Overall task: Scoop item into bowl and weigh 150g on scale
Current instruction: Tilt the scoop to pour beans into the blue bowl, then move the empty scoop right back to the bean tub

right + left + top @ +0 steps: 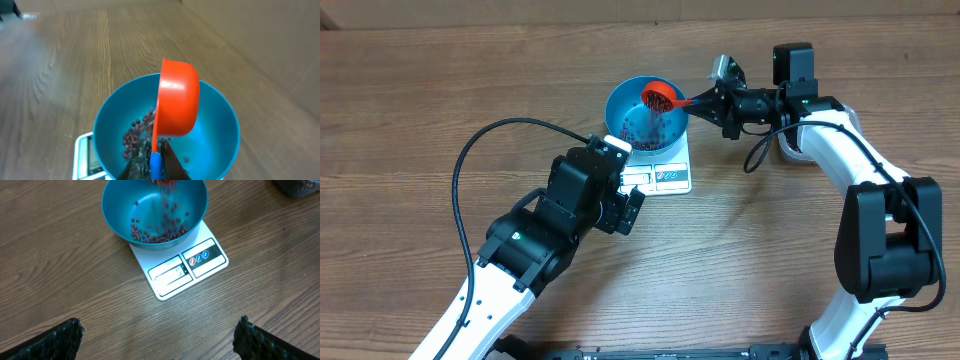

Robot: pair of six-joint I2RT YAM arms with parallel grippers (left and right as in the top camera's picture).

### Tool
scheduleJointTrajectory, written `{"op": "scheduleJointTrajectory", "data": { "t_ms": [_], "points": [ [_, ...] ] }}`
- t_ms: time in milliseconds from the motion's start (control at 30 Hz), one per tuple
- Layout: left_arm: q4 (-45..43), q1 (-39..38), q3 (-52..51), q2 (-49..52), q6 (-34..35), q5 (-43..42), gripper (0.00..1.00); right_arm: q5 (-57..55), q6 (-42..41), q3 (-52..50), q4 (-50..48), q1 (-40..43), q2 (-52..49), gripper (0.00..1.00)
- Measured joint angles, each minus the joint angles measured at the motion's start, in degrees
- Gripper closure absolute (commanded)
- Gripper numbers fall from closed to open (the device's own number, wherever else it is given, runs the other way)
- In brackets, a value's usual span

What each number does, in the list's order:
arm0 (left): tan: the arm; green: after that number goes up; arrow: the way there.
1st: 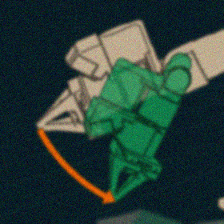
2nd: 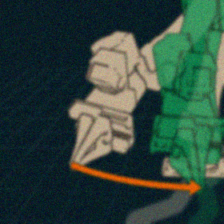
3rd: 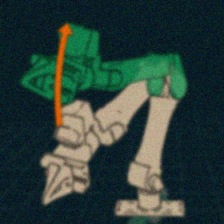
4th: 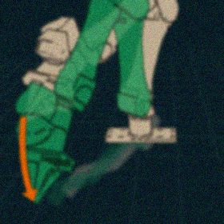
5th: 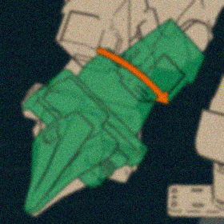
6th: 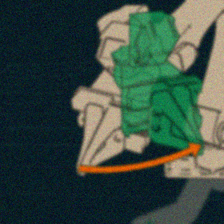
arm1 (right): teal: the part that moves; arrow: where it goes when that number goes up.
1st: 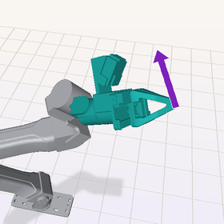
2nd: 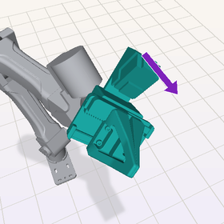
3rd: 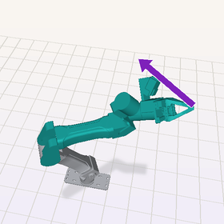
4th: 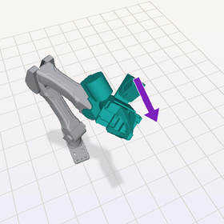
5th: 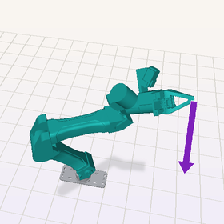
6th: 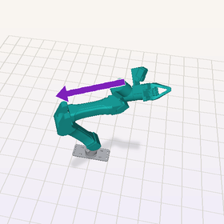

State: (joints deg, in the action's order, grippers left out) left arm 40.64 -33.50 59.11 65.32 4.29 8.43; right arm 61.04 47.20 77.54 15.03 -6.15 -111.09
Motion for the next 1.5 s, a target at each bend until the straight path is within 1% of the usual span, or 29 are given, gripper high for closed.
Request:
{"op": "scheduleJointTrajectory", "data": {
  "t_ms": [133,300,500,733,900,1133,1333,1500],
  "points": [
    [0.00,0.00,0.00,0.00,0.00,0.00,0.00,0.02,6.97,-0.02,-1.38,0.00,0.00,0.96],
    [0.00,0.00,0.00,0.00,0.00,0.00,0.01,-0.02,11.04,-0.02,-6.01,0.00,0.00,0.96],
    [0.00,0.00,0.00,0.00,0.00,0.00,0.00,-0.63,12.68,-0.02,-9.94,0.00,0.00,0.96],
    [0.00,0.00,0.00,0.00,0.00,0.00,0.01,-1.09,11.19,-0.02,-10.01,0.00,0.00,0.96],
    [0.02,0.00,0.00,0.00,0.00,0.00,0.00,-1.14,6.16,-0.02,-10.91,0.02,0.00,0.96],
    [0.00,0.00,0.00,0.00,0.00,0.00,0.00,-1.31,-5.29,-0.02,-10.91,1.03,0.70,0.96],
    [0.00,0.00,0.00,0.00,0.00,-0.02,0.00,-1.29,-17.73,-0.02,-10.91,4.07,4.37,0.96],
    [0.02,0.00,0.00,0.00,0.00,0.00,0.01,-1.27,-28.04,-0.02,-10.95,8.28,6.69,0.96]
  ]
}}
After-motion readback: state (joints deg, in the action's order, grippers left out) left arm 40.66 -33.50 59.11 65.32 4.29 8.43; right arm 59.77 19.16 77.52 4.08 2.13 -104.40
